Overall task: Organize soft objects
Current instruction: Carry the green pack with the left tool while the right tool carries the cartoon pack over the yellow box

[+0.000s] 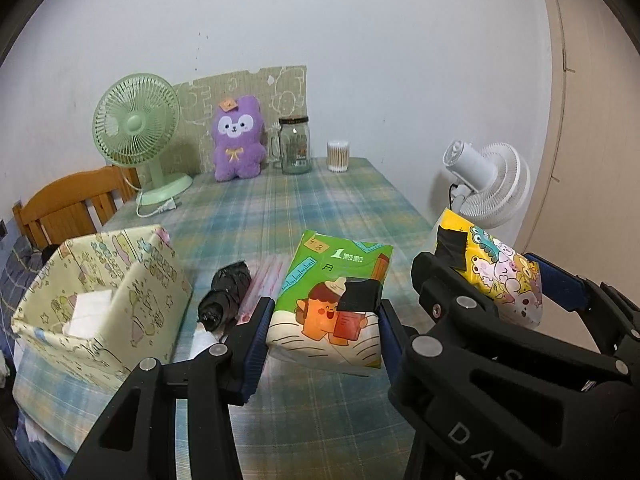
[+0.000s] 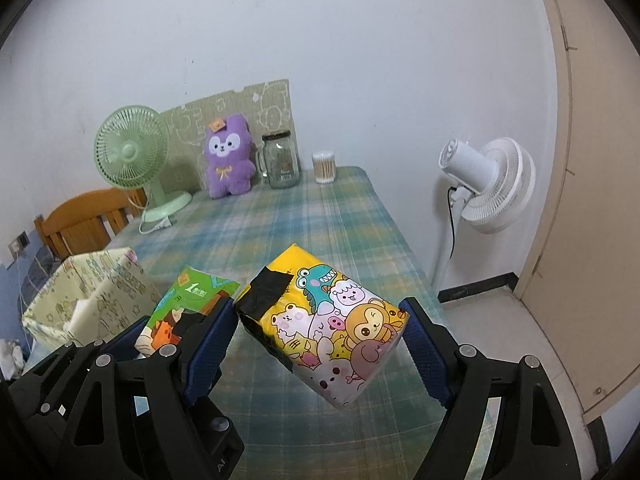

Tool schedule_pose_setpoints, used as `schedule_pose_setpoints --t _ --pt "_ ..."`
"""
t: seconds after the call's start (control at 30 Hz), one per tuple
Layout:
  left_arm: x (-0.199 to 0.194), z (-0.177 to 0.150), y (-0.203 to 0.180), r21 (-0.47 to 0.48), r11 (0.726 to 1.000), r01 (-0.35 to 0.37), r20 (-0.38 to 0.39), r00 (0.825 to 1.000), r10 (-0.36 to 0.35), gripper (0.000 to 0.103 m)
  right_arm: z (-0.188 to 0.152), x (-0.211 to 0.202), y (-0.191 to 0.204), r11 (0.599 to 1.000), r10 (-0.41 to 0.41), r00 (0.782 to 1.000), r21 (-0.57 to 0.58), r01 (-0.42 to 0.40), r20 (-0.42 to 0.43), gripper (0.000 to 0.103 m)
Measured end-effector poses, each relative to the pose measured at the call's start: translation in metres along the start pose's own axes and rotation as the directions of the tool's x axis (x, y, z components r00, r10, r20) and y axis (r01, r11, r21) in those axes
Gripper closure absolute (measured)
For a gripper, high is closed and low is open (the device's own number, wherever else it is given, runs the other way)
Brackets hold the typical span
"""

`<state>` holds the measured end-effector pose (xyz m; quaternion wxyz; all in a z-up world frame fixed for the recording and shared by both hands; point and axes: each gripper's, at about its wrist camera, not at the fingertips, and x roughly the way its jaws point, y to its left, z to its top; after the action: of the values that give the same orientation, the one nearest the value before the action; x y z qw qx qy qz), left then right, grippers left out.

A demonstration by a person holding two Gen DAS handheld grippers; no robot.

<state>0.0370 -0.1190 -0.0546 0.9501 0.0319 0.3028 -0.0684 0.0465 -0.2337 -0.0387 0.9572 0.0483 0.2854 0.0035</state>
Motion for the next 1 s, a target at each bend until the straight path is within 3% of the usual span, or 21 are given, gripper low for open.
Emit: schedule_pose_setpoints --t 0.4,1.0 --pt "-0.024 0.025 0.003 0.001 1.000 0.011 0.048 0.999 -0.011 0.051 0.027 -0.027 0.008 1.000 0.002 0.998 0.002 -0.003 0.055 0.019" --pt "-0.031 0.049 0.030 0.016 1.000 0.012 0.073 0.997 -0.013 0.050 0.052 -0.031 0.037 1.000 -0.006 0.997 -0.009 0.007 0.077 0.019"
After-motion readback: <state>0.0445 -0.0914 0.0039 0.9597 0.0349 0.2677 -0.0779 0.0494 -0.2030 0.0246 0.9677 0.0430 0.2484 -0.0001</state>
